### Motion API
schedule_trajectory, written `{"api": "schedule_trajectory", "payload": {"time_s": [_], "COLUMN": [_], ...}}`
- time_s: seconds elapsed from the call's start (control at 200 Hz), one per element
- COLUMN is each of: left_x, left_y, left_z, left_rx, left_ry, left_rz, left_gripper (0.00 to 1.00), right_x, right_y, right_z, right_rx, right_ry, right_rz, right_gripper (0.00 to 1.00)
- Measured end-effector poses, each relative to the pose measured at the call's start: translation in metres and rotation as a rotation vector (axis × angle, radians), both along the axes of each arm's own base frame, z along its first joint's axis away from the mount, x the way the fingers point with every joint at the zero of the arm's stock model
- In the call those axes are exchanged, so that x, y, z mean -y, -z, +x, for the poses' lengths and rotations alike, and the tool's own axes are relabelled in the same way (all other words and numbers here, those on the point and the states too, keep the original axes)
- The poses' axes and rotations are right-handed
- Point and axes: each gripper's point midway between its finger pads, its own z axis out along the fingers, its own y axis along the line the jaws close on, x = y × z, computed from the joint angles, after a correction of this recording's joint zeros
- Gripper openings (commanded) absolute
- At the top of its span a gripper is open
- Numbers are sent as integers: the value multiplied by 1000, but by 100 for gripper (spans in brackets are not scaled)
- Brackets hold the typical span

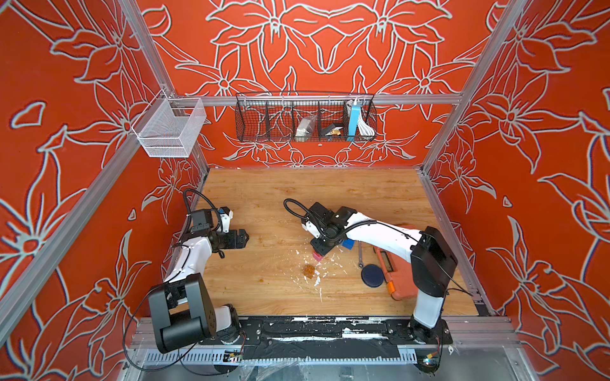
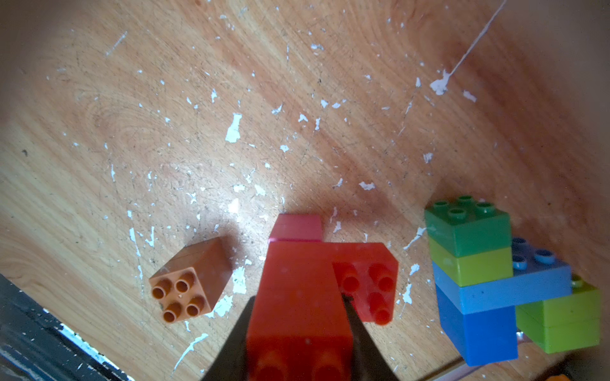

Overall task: Assemble the letter h with lego
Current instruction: Assemble the lego brick with the lego brick.

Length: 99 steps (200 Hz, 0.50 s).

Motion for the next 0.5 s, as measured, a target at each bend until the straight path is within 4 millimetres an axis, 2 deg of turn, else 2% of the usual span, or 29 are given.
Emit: {"api": "schedule_trajectory", "payload": {"time_s": [0.495], "left_x": [0], "left_y": [1], "left_z": [0], "left_rx": [-5], "left_ry": [0], "left_rz": [-2], "left_gripper": [99], "right_x": [0], "right_y": [2], "right_z": [0], "right_rx": [36], "right_ry": [-25], "right_rz": [-3], "right_gripper": [24]}}
